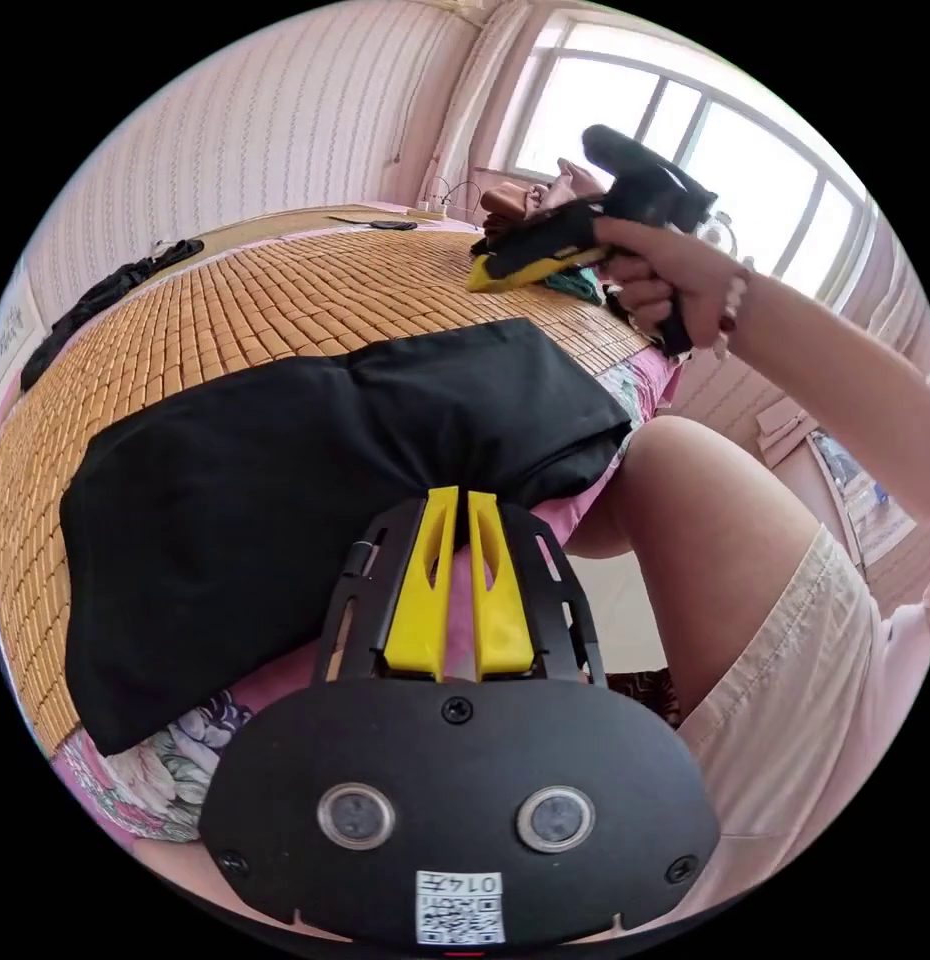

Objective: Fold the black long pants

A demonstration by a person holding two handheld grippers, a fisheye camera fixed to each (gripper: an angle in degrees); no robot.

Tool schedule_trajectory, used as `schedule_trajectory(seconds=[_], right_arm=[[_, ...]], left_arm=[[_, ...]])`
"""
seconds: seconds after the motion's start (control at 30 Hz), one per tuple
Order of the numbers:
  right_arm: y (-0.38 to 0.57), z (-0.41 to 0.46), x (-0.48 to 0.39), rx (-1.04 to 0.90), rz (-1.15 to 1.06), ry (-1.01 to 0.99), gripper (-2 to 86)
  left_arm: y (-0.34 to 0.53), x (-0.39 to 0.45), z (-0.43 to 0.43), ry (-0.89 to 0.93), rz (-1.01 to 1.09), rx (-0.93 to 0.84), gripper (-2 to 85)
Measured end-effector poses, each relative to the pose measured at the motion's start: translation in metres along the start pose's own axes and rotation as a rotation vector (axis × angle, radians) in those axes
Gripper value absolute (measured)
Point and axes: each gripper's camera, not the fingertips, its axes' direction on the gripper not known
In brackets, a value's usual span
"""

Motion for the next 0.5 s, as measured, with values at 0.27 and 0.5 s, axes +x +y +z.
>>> schedule_trajectory(seconds=[0.27,0.5], right_arm=[[0.084,-0.039,0.104,-0.162,0.231,0.025,8.0],[0.101,-0.042,0.133,-0.295,0.196,-0.07,7.1]], left_arm=[[0.007,-0.009,-0.028,0.081,-0.083,0.01,11.0],[-0.014,0.028,-0.03,0.083,0.067,-0.002,13.5]])
